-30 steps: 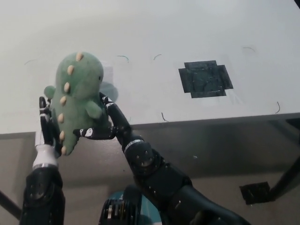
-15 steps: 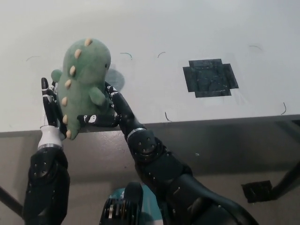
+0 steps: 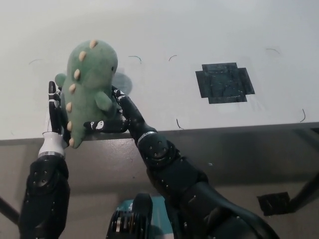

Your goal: Use both hands to pick up a dinasour on the right side and move it to the left side

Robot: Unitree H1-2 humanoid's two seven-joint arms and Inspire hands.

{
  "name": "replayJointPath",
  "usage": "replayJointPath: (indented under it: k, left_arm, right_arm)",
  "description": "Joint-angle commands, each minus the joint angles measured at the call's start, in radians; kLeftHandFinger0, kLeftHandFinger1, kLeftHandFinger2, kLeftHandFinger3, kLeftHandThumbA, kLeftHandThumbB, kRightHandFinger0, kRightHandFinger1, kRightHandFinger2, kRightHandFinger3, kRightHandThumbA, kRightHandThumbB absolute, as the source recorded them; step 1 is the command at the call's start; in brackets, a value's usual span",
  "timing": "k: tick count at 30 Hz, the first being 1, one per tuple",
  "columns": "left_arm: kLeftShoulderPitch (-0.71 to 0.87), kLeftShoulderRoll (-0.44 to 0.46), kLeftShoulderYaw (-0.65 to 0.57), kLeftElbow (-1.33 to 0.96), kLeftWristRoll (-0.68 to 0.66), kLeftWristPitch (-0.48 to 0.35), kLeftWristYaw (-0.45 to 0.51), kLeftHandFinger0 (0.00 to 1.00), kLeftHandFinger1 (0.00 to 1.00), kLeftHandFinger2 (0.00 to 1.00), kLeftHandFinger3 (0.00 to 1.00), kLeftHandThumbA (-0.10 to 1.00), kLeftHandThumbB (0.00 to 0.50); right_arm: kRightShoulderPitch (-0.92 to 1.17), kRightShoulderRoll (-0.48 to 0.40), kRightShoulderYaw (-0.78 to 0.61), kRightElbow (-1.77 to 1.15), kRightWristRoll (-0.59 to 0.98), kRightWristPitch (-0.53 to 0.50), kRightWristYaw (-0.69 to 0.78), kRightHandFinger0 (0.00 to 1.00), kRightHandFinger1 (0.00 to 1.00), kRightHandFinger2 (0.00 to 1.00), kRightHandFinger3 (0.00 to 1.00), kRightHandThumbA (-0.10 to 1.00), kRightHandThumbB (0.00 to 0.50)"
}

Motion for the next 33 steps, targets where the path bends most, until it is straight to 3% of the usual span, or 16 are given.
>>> replayJointPath:
  k: [1,2,3,5,7,12,16,17,18,20,23,26,28,33]
  left_arm:
    - [0.005,0.026,-0.005,-0.036,0.0,0.076,-0.026,1.0,1.0,1.0,1.0,1.0,0.099]
    - [0.006,0.027,-0.005,-0.039,0.0,0.078,-0.026,1.0,1.0,1.0,1.0,1.0,0.098]
    - [0.017,0.045,-0.007,-0.057,0.009,0.086,-0.03,1.0,1.0,1.0,1.0,1.0,0.078]
    - [0.026,0.058,-0.011,-0.063,0.007,0.094,-0.047,1.0,1.0,1.0,1.0,1.0,0.091]
    - [0.029,0.072,-0.017,-0.046,0.015,0.069,-0.061,1.0,1.0,1.0,1.0,1.0,0.067]
    - [0.032,0.099,-0.029,0.006,0.022,0.027,-0.084,1.0,1.0,1.0,1.0,1.0,0.099]
    - [0.048,0.115,-0.02,0.005,0.02,0.023,-0.079,1.0,1.0,1.0,1.0,1.0,0.11]
    - [0.052,0.121,-0.021,0.01,0.023,0.012,-0.082,1.0,1.0,1.0,1.0,1.0,0.079]
    - [0.056,0.126,-0.02,0.016,0.023,-0.002,-0.084,1.0,1.0,1.0,1.0,1.0,0.13]
    - [0.061,0.139,-0.026,0.032,0.037,-0.032,-0.088,1.0,1.0,1.0,1.0,1.0,0.143]
    - [0.075,0.148,-0.024,0.018,0.033,-0.048,-0.097,1.0,1.0,1.0,1.0,1.0,0.141]
    - [0.083,0.153,-0.009,-0.002,0.015,-0.042,-0.1,1.0,1.0,1.0,1.0,1.0,0.113]
    - [0.106,0.172,-0.002,-0.012,0.016,-0.056,-0.109,1.0,1.0,1.0,1.0,1.0,0.138]
    - [0.146,0.178,0.007,-0.043,0.028,-0.074,-0.103,1.0,1.0,1.0,1.0,1.0,0.152]
  right_arm:
    - [-0.032,-0.016,-0.01,-0.039,-0.049,0.009,0.077,1.0,1.0,1.0,1.0,1.0,0.091]
    - [-0.032,-0.017,-0.012,-0.041,-0.052,0.01,0.078,1.0,1.0,1.0,1.0,1.0,0.09]
    - [-0.033,-0.046,-0.007,-0.056,-0.066,0.017,0.08,1.0,1.0,1.0,1.0,1.0,0.044]
    - [-0.034,-0.06,-0.015,-0.057,-0.07,0.026,0.086,1.0,1.0,1.0,1.0,1.0,0.029]
    - [-0.033,-0.068,-0.029,-0.055,-0.066,0.024,0.088,1.0,1.0,1.0,1.0,1.0,0.0]
    - [-0.026,-0.095,-0.04,-0.046,-0.075,0.003,0.107,1.0,1.0,1.0,1.0,1.0,0.086]
    - [-0.026,-0.111,-0.042,-0.053,-0.084,-0.016,0.128,1.0,1.0,1.0,1.0,1.0,0.093]
    - [-0.026,-0.115,-0.041,-0.056,-0.086,-0.009,0.132,1.0,1.0,1.0,1.0,1.0,0.106]
    - [-0.017,-0.122,-0.041,-0.074,-0.088,-0.006,0.138,1.0,1.0,1.0,1.0,1.0,0.09]
    - [0.009,-0.133,-0.048,-0.112,-0.082,-0.012,0.158,1.0,1.0,1.0,1.0,1.0,0.088]
    - [0.033,-0.147,-0.046,-0.163,-0.096,0.003,0.166,1.0,1.0,1.0,1.0,1.0,0.1]
    - [0.051,-0.166,-0.048,-0.21,-0.103,0.007,0.171,1.0,1.0,1.0,1.0,1.0,0.082]
    - [0.09,-0.215,-0.043,-0.279,-0.124,-0.011,0.177,1.0,1.0,1.0,1.0,1.0,0.078]
    - [0.143,-0.245,-0.063,-0.344,-0.111,-0.016,0.199,1.0,1.0,1.0,1.0,1.0,0.104]
